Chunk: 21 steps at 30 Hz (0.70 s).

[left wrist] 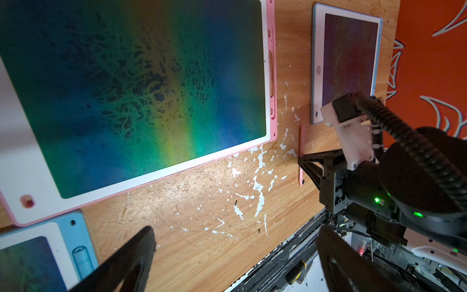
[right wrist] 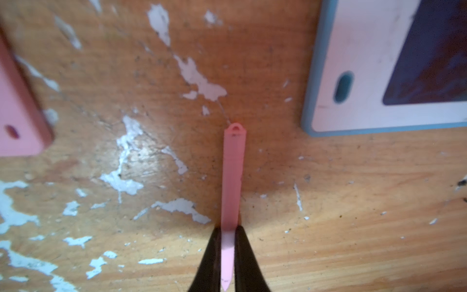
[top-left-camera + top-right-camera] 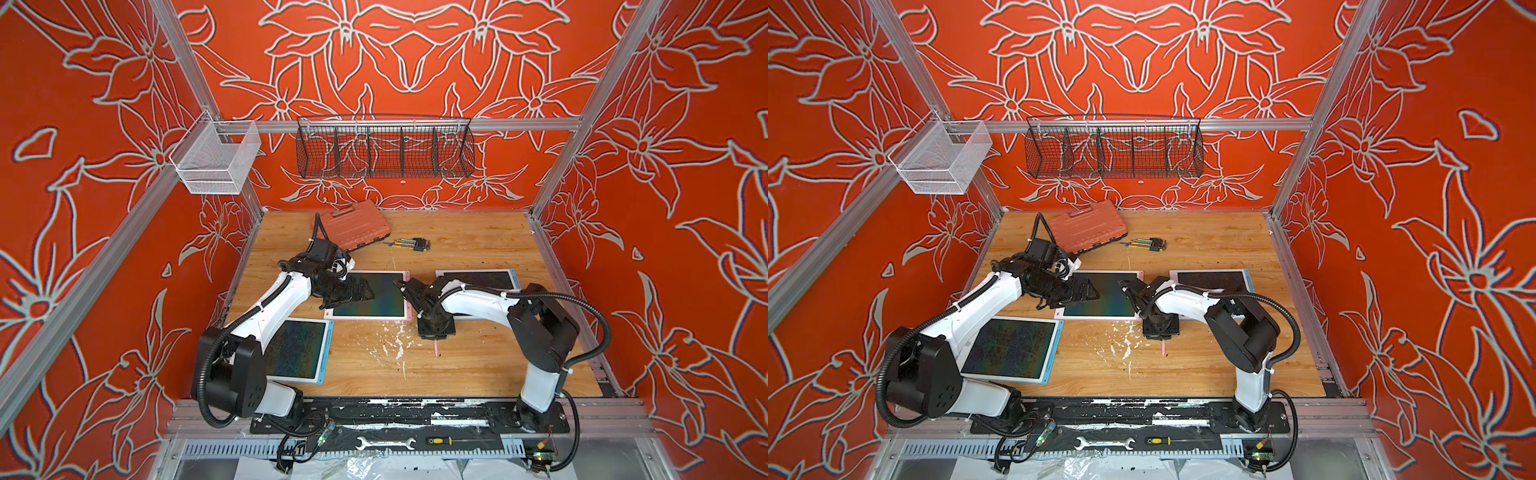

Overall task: Place the stylus back onto the writing tablet
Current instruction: Pick up the stylus from the center of the board.

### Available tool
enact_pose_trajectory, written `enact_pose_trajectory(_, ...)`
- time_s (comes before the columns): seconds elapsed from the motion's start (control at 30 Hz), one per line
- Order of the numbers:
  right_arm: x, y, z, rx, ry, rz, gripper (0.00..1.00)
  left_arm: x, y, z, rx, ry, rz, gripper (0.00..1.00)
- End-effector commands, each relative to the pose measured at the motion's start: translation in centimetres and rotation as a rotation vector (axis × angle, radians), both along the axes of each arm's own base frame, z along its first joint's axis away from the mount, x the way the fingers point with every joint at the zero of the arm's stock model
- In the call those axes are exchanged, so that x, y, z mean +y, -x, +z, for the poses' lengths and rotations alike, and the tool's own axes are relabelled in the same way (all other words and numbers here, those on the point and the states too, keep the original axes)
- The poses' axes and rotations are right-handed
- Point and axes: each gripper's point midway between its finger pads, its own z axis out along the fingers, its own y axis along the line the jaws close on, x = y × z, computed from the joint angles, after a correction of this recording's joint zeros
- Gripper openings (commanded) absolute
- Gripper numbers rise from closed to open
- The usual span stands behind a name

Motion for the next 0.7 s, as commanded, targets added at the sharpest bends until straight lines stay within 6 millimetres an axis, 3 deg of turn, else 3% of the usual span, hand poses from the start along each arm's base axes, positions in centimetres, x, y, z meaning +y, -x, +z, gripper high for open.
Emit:
enact_pose_trajectory(0.0, 1.69, 0.59, -2.12, 0.03, -0.052, 0.002, 0.12, -0.42, 0.27, 0.64, -0.022, 0.016, -0.022, 0.97)
enact_pose_trajectory(0.67, 2.03, 0.05, -2.19, 0.007, -0.078, -0.008, 0.11, -0.42, -0.11, 0.46, -0.035, 0.014, -0.019, 0.97)
